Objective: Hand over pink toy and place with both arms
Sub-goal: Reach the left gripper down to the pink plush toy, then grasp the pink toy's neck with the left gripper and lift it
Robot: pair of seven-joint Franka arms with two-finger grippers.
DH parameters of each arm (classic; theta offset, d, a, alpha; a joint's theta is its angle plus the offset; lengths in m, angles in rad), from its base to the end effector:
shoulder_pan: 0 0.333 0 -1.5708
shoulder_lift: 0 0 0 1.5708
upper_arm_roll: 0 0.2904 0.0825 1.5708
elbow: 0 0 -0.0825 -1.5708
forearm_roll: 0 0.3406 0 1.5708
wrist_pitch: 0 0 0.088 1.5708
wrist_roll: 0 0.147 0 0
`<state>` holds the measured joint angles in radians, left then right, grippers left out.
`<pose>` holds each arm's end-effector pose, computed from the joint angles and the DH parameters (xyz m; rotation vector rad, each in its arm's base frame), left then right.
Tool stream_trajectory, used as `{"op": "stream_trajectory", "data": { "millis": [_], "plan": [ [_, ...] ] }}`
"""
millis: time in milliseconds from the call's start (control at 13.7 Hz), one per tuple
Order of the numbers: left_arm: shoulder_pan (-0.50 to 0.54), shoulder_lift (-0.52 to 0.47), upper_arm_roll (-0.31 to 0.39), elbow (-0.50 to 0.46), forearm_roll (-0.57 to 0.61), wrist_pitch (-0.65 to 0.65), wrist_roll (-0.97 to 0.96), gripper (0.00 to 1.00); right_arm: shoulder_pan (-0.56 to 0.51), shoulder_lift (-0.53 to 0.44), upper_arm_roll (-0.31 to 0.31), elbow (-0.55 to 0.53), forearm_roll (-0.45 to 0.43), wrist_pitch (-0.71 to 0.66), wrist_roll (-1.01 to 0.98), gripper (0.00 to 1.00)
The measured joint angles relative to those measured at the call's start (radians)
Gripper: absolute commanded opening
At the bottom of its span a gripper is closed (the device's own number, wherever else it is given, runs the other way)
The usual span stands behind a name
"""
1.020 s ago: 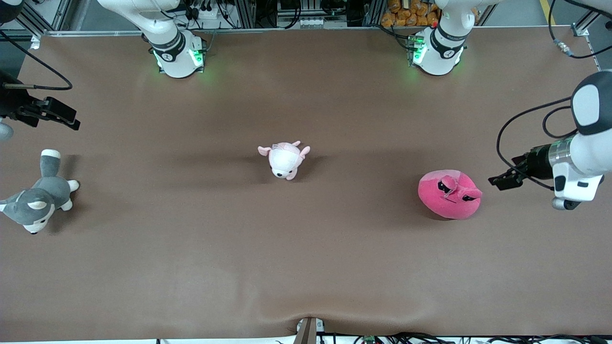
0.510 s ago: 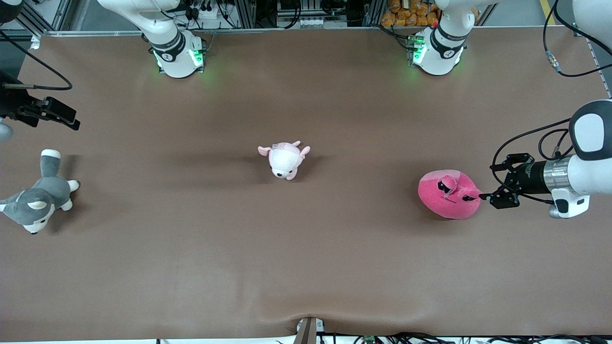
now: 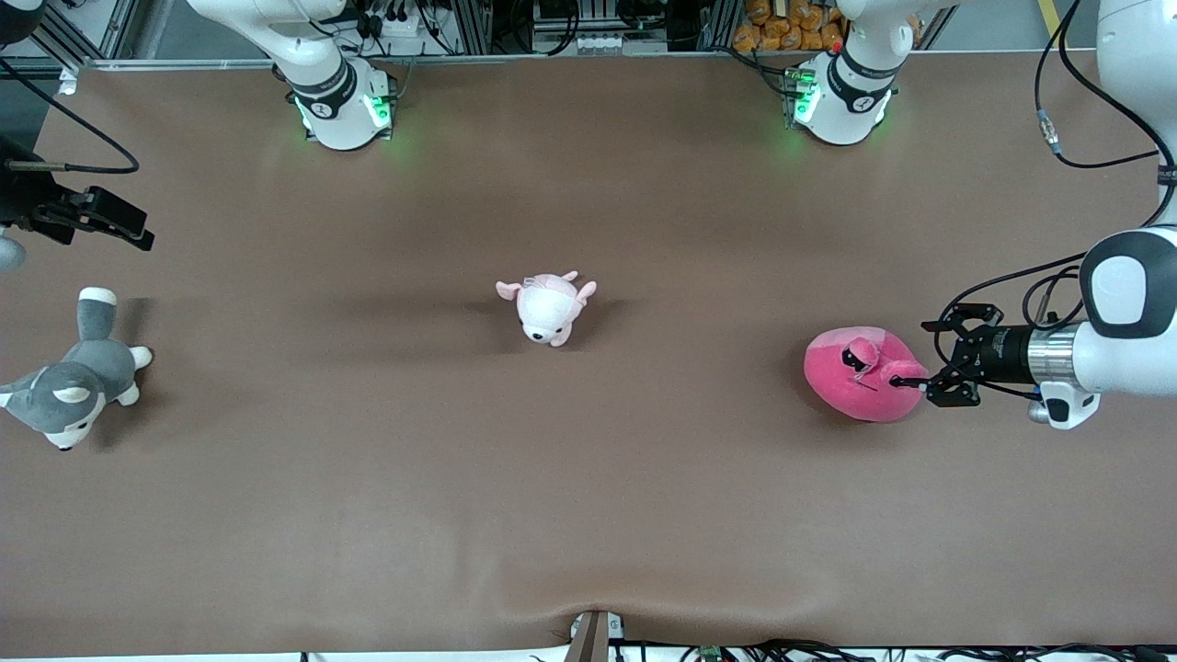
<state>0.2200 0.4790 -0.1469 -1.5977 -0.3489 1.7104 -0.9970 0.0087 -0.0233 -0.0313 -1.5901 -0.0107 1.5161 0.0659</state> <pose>0.5805 0.0042 0.3038 2.3631 1.5951 -0.7317 0.4963 -0.0130 0.5578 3.1265 -0.1389 -0.0790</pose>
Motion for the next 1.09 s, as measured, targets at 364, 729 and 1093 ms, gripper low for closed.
{"op": "stream_trajectory", "data": {
  "millis": [364,729,1093],
  "plan": [
    [0.001,0.022,0.0,0.001,-0.042,0.0,-0.002,1.0,0.0,0.0,0.0,0.0,0.0,0.0,0.0,1.0],
    [0.001,0.025,0.0,0.002,-0.042,0.0,-0.002,0.86,0.0,0.0,0.0,0.0,0.0,0.001,0.0,1.0],
    [0.001,0.027,0.0,0.002,-0.042,0.0,-0.003,0.55,0.001,0.0,0.003,0.0,0.001,0.001,0.0,1.0]
  ]
}}
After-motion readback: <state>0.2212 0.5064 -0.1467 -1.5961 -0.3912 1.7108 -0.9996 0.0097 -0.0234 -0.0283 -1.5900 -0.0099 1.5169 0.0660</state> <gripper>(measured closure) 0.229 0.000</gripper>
